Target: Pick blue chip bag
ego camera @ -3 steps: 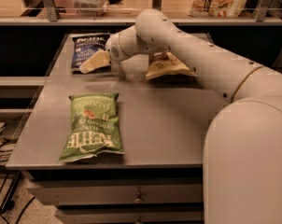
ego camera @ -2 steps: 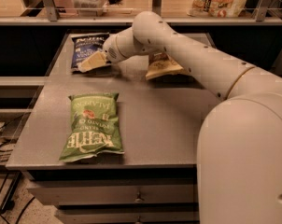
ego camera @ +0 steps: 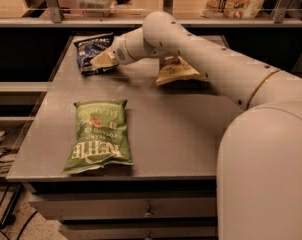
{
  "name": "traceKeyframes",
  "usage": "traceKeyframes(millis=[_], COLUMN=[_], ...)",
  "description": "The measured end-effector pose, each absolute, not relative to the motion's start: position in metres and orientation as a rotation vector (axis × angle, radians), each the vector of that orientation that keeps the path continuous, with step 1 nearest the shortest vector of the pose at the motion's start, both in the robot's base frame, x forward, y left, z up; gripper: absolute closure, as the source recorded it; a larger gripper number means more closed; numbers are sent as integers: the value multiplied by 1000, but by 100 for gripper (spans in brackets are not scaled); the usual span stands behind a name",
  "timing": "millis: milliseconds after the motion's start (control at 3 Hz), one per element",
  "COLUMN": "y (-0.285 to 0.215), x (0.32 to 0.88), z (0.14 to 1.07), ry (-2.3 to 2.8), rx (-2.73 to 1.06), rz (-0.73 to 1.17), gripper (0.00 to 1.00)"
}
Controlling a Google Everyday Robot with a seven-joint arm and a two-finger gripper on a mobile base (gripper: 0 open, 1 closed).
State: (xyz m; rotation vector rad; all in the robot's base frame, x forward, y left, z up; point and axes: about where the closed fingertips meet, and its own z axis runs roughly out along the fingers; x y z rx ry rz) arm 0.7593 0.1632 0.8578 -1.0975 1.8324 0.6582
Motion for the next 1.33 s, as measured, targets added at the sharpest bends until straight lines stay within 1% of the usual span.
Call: traceKeyframes(millis=[333,667,1000,1333], y=[153,131,111,111], x=[758,756,754,754], z=[887,939,995,995], ry=[1788,1701,1595,1595], rx=[-1094,-1099,-1115,-1115], rz=[602,528,462,462], gripper=[87,100,100,100])
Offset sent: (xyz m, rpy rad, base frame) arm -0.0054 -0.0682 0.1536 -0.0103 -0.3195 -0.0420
